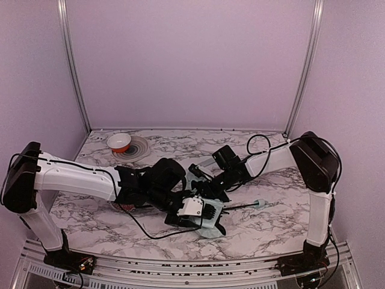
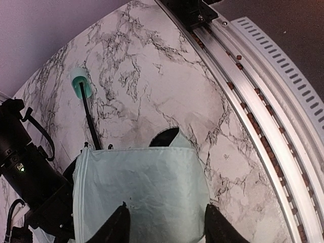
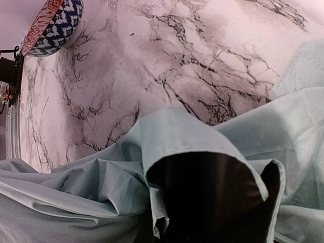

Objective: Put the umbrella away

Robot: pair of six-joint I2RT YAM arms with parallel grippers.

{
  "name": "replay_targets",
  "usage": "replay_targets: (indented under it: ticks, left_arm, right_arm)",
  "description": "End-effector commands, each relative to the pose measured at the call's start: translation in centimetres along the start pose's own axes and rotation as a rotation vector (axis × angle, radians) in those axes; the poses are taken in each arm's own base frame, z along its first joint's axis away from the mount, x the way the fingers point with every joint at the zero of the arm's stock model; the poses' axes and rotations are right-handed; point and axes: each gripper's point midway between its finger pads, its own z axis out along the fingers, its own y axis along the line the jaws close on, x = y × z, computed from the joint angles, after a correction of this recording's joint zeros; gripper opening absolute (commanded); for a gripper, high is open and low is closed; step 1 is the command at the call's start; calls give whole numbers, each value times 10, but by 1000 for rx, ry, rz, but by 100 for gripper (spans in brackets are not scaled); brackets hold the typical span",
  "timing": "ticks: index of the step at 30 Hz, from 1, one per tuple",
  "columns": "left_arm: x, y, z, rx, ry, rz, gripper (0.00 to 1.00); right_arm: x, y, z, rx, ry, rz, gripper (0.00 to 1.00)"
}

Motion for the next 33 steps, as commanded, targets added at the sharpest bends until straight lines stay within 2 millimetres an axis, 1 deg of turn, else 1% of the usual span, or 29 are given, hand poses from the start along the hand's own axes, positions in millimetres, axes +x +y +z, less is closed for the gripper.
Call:
replay_targets:
  ticks: [1,2,3,4,6,7,8,10,11,13,15,17,19,21,23,24,27,29,30,32,33]
  left_arm:
    - [-14,6,4,-22,-68,-42,20]
    - [-14,10,5,-40,-63,-48,7]
    - [-13,16,6,-65,-52,-54,0]
    - [-11,24,7,-102,-39,-71,0]
    - [-12,48,2,-208,-36,-138,0]
    - [-11,64,-3,-257,-46,-189,0]
    - [-13,80,-10,-301,-79,-240,0]
    - [-11,105,-22,-356,-140,-356,0]
    - [-8,116,-25,-374,-158,-414,0]
    - [9,131,-25,-415,-144,-511,0]
    - [31,136,-18,-440,-102,-568,0]
    - [53,135,-9,-434,-65,-623,0]
    - [76,127,-1,-429,-16,-659,0]
    - [99,115,9,-407,41,-681,0]
    - [117,102,18,-373,100,-699,0]
    - [124,97,21,-357,123,-707,0]
    - [137,83,29,-312,162,-732,0]
    - [142,75,33,-287,168,-747,0]
    - [143,72,35,-275,170,-755,0]
    - [146,69,37,-264,169,-770,0]
    - [145,69,37,-264,161,-779,0]
  right_arm:
    - [9,-2,7,-6,45,18,3]
    - [9,-1,7,-7,46,17,3]
    - [8,-1,6,-8,44,14,3]
    - [8,1,5,-11,42,10,3]
    - [7,4,4,-25,40,5,3]
    - [6,6,4,-36,40,-2,3]
    - [7,9,4,-46,41,-8,3]
    - [7,14,4,-65,42,-25,3]
    - [7,16,5,-76,42,-28,3]
    - [5,22,5,-104,34,-31,3]
    - [2,25,5,-124,22,-33,3]
    - [0,26,5,-127,18,-35,3]
    - [-2,26,4,-127,11,-35,3]
    - [-7,26,2,-130,-4,-26,3]
    - [-14,23,-4,-119,-28,-7,5]
    - [-19,21,-7,-104,-45,9,6]
    - [-29,11,-18,-53,-87,46,10]
    - [-33,8,-25,-22,-106,59,16]
    - [-34,6,-28,-6,-115,66,21]
    - [-36,0,-35,31,-118,83,34]
    - [-35,-6,-40,62,-111,98,42]
